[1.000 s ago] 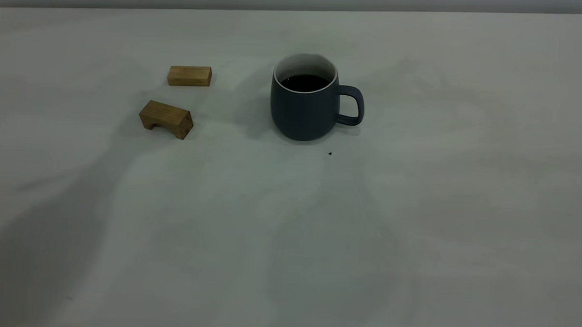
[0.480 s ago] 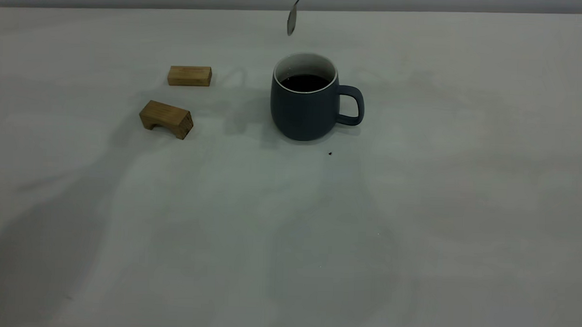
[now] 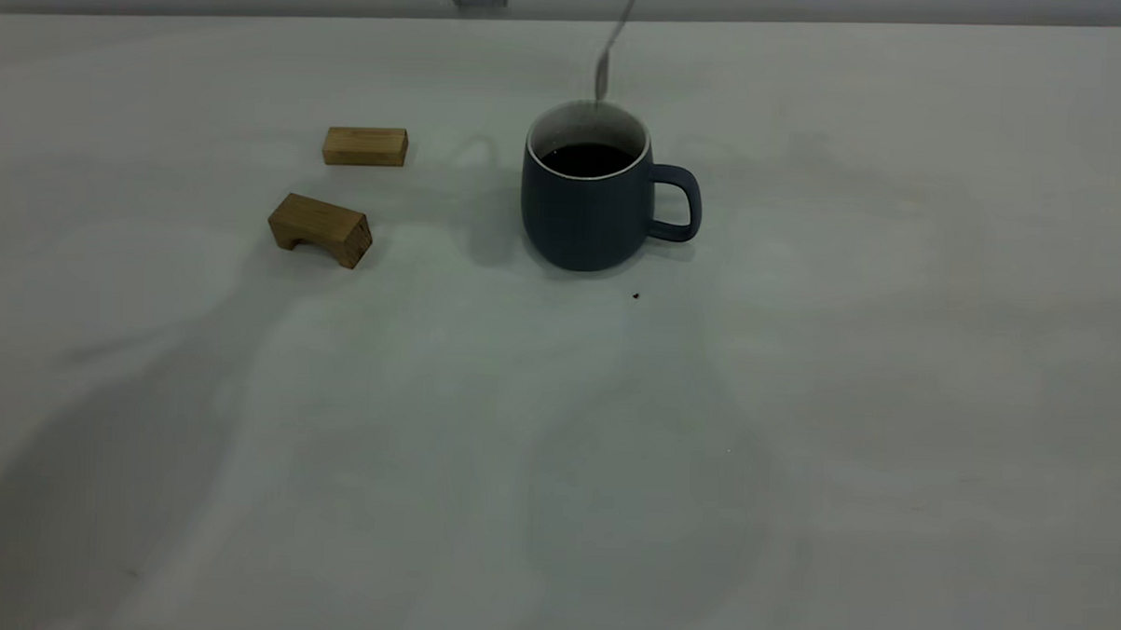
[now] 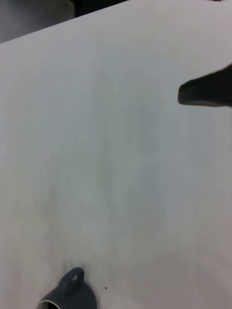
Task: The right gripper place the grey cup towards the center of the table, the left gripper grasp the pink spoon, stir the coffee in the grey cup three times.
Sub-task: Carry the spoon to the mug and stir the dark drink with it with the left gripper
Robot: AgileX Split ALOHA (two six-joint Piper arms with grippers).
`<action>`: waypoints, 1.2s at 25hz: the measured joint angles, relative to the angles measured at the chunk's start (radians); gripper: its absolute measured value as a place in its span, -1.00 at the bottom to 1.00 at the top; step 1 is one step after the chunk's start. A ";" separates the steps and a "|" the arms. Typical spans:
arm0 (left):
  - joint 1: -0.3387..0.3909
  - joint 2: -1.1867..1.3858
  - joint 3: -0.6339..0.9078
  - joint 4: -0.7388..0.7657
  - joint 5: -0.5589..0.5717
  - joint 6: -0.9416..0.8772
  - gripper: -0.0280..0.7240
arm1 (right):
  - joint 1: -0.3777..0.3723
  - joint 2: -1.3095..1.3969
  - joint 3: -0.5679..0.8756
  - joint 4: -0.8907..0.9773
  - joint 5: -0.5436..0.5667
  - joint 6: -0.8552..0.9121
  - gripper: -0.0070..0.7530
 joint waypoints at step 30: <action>0.020 0.217 -0.008 -0.277 -0.078 0.306 -0.53 | 0.000 0.000 0.000 0.000 0.001 0.000 0.26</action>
